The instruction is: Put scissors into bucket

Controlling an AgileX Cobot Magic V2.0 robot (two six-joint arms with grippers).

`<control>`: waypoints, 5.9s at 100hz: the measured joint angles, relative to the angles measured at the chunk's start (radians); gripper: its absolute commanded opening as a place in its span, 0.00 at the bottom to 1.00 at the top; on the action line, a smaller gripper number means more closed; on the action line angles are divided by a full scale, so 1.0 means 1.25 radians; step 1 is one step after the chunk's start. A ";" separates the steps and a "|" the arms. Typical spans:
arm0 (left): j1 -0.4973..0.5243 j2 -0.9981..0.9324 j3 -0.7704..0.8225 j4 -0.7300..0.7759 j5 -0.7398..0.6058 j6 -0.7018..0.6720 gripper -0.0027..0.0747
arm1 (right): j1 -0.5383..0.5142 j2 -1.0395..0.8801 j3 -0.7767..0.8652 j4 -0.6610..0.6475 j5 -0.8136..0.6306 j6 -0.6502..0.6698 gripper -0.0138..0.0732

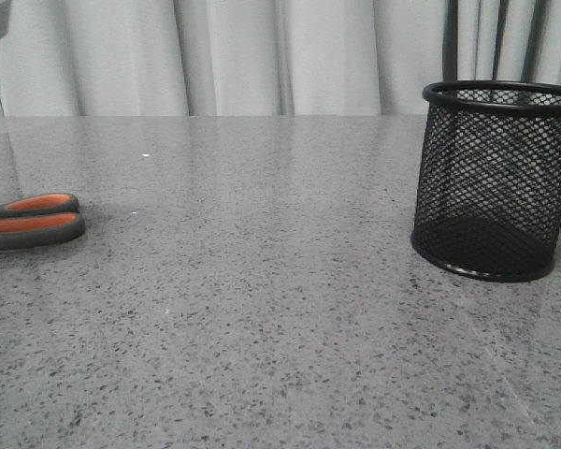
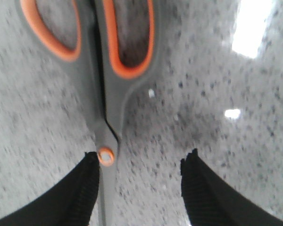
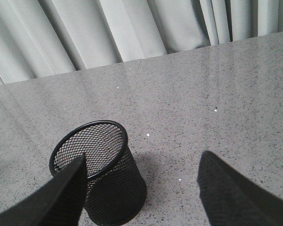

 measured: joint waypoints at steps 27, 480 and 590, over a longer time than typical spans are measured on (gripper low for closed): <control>0.000 0.094 -0.070 -0.037 -0.001 0.024 0.50 | 0.007 0.000 0.000 -0.013 -0.001 0.000 0.68; -0.276 -0.657 -0.057 -0.249 -0.186 0.007 0.01 | 0.460 0.606 -0.784 -0.284 0.590 0.184 0.10; -0.276 -0.657 -0.057 -0.247 -0.155 -0.038 0.01 | 0.460 0.778 -0.702 -0.451 0.580 0.190 0.74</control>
